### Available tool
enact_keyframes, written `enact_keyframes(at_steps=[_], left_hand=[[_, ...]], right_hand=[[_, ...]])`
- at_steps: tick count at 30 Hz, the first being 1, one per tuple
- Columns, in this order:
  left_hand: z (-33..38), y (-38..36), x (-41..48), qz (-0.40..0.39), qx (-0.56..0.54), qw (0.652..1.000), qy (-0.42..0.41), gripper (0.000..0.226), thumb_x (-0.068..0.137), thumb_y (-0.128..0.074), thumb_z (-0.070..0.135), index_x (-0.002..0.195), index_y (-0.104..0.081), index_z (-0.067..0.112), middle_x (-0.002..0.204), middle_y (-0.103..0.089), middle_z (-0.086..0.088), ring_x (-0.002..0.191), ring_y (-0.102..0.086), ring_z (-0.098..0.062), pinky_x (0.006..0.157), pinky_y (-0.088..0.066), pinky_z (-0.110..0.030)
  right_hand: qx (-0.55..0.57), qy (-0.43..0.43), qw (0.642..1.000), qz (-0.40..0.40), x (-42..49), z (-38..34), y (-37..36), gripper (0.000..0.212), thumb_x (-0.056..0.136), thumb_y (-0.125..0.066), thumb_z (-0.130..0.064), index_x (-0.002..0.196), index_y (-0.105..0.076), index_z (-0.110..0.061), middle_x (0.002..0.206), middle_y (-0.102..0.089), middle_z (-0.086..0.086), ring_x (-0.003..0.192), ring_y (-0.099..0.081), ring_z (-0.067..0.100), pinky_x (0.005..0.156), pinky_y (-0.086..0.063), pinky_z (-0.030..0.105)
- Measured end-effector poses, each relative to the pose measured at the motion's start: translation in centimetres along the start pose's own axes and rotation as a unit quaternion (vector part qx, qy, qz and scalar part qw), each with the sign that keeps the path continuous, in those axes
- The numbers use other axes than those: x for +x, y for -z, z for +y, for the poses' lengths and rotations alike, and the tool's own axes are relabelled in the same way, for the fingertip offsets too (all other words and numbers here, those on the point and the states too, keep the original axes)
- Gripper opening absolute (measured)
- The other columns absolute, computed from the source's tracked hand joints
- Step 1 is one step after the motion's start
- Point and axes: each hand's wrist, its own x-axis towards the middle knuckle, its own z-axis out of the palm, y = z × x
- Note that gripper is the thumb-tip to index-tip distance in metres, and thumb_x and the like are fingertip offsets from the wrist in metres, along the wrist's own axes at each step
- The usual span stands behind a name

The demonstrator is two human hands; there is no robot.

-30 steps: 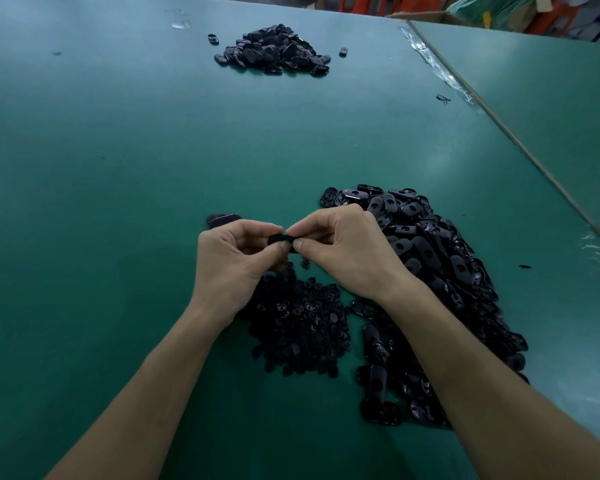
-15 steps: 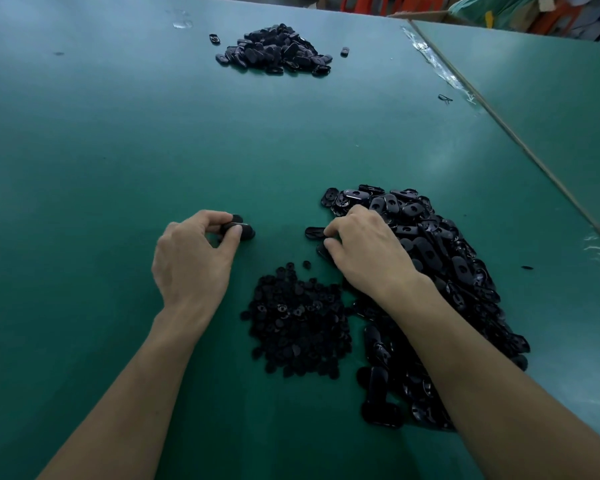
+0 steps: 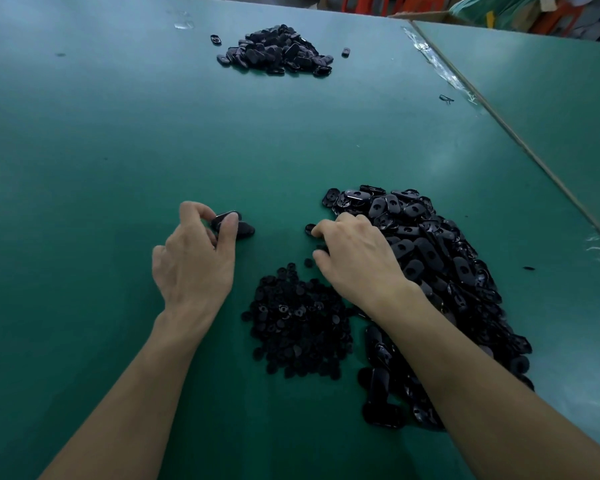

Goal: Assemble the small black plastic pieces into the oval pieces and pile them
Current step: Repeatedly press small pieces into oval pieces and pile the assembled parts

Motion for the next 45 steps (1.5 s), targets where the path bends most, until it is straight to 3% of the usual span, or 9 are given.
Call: enact_keyframes(at_steps=[7,14,17,21,25,29,33,35,45], left_hand=[[0.4,-0.1,-0.4,0.020,-0.038,0.998,-0.054,0.022,0.102,-0.049,0.046,0.089,-0.049,0.027,0.066,-0.052,0.014,0.061,-0.050,-0.014,0.057,-0.032,-0.030],[1.3,-0.8,-1.3,-0.019,-0.136,0.983,-0.122,0.024,0.095,-0.058,0.041,0.081,-0.063,0.022,0.060,-0.057,0.008,0.054,-0.052,-0.013,0.054,-0.044,-0.032],[2.1,-0.9,-1.7,-0.056,-0.208,0.966,-0.143,0.011,0.090,-0.065,0.038,0.087,-0.067,0.028,0.075,-0.066,0.010,0.067,-0.062,-0.008,0.057,-0.047,-0.018],[2.4,-0.8,-1.7,-0.154,-0.322,0.931,-0.077,0.014,0.088,-0.073,0.035,0.100,-0.068,0.033,0.092,-0.072,0.010,0.081,-0.071,-0.010,0.062,-0.058,-0.031],[2.9,-0.4,-1.8,-0.224,-0.449,0.865,-0.003,0.016,0.084,-0.071,0.030,0.095,-0.072,0.018,0.083,-0.076,0.001,0.074,-0.073,-0.014,0.060,-0.060,-0.028],[2.8,-0.4,-1.6,-0.195,-0.469,0.860,0.042,0.006,0.093,-0.067,0.011,0.091,-0.072,0.009,0.072,-0.075,-0.005,0.062,-0.072,-0.015,0.057,-0.057,-0.023],[2.7,-0.4,-1.4,-0.166,-0.503,0.845,0.068,0.011,0.086,-0.070,0.019,0.091,-0.073,0.010,0.075,-0.076,-0.007,0.065,-0.073,-0.017,0.061,-0.058,-0.021],[2.7,-0.5,-1.4,-0.171,-0.513,0.838,0.074,0.014,0.083,-0.072,0.021,0.091,-0.074,0.011,0.077,-0.077,-0.008,0.067,-0.074,-0.018,0.063,-0.058,-0.021],[2.2,-0.6,-1.4,-0.241,-0.500,0.830,0.055,0.019,0.088,-0.069,0.002,0.106,-0.069,0.011,0.079,-0.076,-0.008,0.071,-0.075,-0.018,0.065,-0.059,-0.025]], right_hand=[[0.050,-0.027,0.998,-0.029,0.1,0.2,0.0,0.025,0.101,-0.056,-0.019,0.125,-0.057,-0.012,0.117,-0.058,0.009,0.109,-0.056,0.027,0.093,-0.050,0.043],[0.131,-0.053,0.990,-0.013,0.3,0.2,0.2,0.028,0.098,-0.062,-0.016,0.126,-0.061,-0.015,0.113,-0.063,0.007,0.108,-0.058,0.026,0.095,-0.050,0.044],[0.181,-0.043,0.982,0.030,0.1,-0.1,0.5,0.024,0.095,-0.067,-0.020,0.119,-0.068,-0.016,0.105,-0.067,0.002,0.101,-0.062,0.020,0.093,-0.051,0.038],[0.315,0.017,0.949,0.026,-0.3,-1.0,1.6,0.023,0.091,-0.072,-0.017,0.112,-0.066,-0.024,0.079,-0.063,-0.010,0.072,-0.061,0.003,0.069,-0.049,0.018],[0.401,0.050,0.914,0.029,-0.5,-1.3,2.2,0.032,0.086,-0.074,-0.005,0.104,-0.059,-0.028,0.081,-0.070,-0.007,0.071,-0.069,0.004,0.067,-0.053,0.017],[0.429,0.032,0.901,0.059,-0.6,-1.4,2.0,0.029,0.082,-0.079,-0.011,0.099,-0.063,-0.029,0.088,-0.069,-0.007,0.078,-0.069,0.004,0.073,-0.057,0.020],[0.386,0.006,0.922,0.028,-0.6,-1.1,1.7,0.009,0.090,-0.074,-0.030,0.095,-0.069,-0.024,0.081,-0.071,-0.008,0.072,-0.068,0.003,0.070,-0.057,0.021],[0.388,0.002,0.921,0.015,-0.6,-1.1,1.4,0.008,0.093,-0.070,-0.030,0.090,-0.070,-0.023,0.074,-0.073,-0.005,0.067,-0.069,0.005,0.070,-0.059,0.026],[0.465,-0.022,0.885,0.026,-0.4,-0.3,0.9,0.004,0.094,-0.070,-0.017,0.092,-0.073,-0.018,0.074,-0.074,-0.002,0.067,-0.071,0.009,0.062,-0.051,0.014]])
